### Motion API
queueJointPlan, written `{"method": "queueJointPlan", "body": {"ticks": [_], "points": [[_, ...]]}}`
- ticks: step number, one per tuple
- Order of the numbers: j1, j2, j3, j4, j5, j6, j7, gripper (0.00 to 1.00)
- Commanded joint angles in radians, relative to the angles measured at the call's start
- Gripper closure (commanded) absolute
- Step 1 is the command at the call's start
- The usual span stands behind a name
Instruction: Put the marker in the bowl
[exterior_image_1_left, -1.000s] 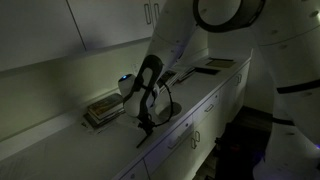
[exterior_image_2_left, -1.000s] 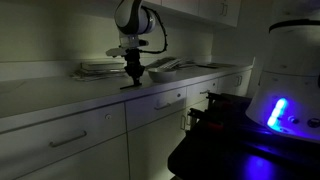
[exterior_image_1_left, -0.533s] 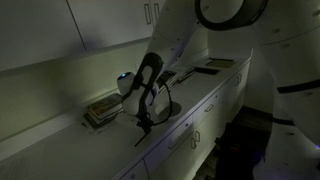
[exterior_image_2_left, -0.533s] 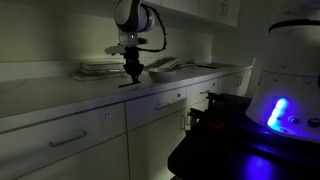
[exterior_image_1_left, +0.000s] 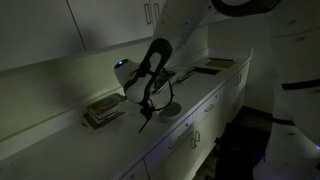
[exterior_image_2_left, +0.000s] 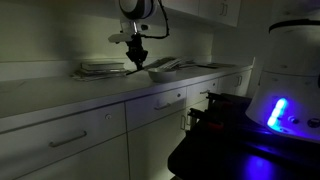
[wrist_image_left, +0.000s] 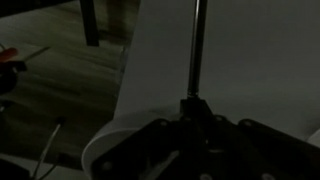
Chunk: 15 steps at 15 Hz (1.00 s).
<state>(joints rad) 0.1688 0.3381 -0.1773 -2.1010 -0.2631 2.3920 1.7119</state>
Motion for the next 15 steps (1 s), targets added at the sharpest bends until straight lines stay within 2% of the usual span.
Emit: {"method": "queueJointPlan", "body": {"ticks": [1,5,9,14,15], "points": [[-0.005,-0.044,-0.03,-0.016,-0.125,-0.064,0.022,0.97],[-0.054,-0.081,-0.05,-0.028,-0.194,-0.077,0.024,0.97],[-0.114,-0.097,-0.067,-0.029,-0.215,-0.091,0.026,0.97],[-0.144,-0.06,-0.077,-0.029,-0.268,-0.106,0.057,0.97],[-0.144,-0.051,-0.076,-0.032,-0.262,-0.102,0.07,0.66]]}}
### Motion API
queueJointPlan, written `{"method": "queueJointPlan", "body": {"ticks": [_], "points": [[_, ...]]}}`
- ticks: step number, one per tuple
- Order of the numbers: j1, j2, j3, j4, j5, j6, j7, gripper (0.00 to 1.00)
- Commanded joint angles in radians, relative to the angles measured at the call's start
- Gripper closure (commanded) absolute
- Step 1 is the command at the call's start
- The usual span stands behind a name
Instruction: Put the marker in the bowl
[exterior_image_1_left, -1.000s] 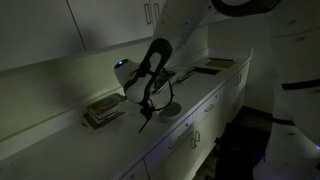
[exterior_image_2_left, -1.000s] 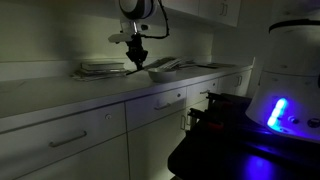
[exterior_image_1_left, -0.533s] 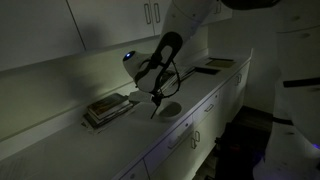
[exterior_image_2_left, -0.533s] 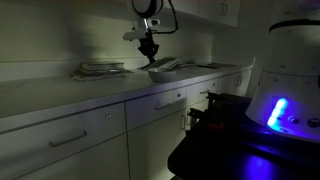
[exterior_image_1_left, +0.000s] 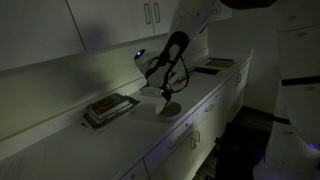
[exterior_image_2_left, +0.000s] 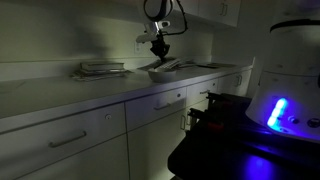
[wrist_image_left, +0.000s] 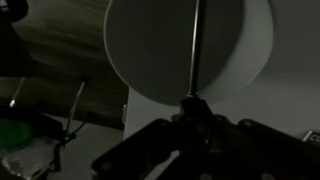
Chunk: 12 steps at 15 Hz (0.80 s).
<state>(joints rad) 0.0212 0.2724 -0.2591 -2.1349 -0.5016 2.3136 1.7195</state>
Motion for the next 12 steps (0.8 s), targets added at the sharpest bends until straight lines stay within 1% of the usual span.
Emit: {"method": "queueJointPlan", "body": {"ticks": [1,2,4,5,7,9,10,11,12], "points": [[0.002,0.022,0.01,0.001,-0.007,-0.02,0.071,0.62],[0.002,0.027,0.013,0.0,-0.007,-0.018,0.067,0.55],[0.011,0.018,0.01,-0.001,-0.015,-0.022,0.099,0.42],[0.012,0.002,0.009,-0.003,-0.019,-0.022,0.108,0.33],[0.006,-0.063,0.03,-0.021,0.018,-0.024,0.07,0.18],[0.009,-0.133,0.053,-0.034,0.026,-0.04,0.054,0.03],[0.008,-0.171,0.072,-0.038,0.039,-0.063,0.036,0.0],[0.005,-0.205,0.095,-0.042,0.065,-0.086,0.023,0.0],[-0.004,-0.237,0.119,-0.054,0.106,-0.086,-0.028,0.0]]}}
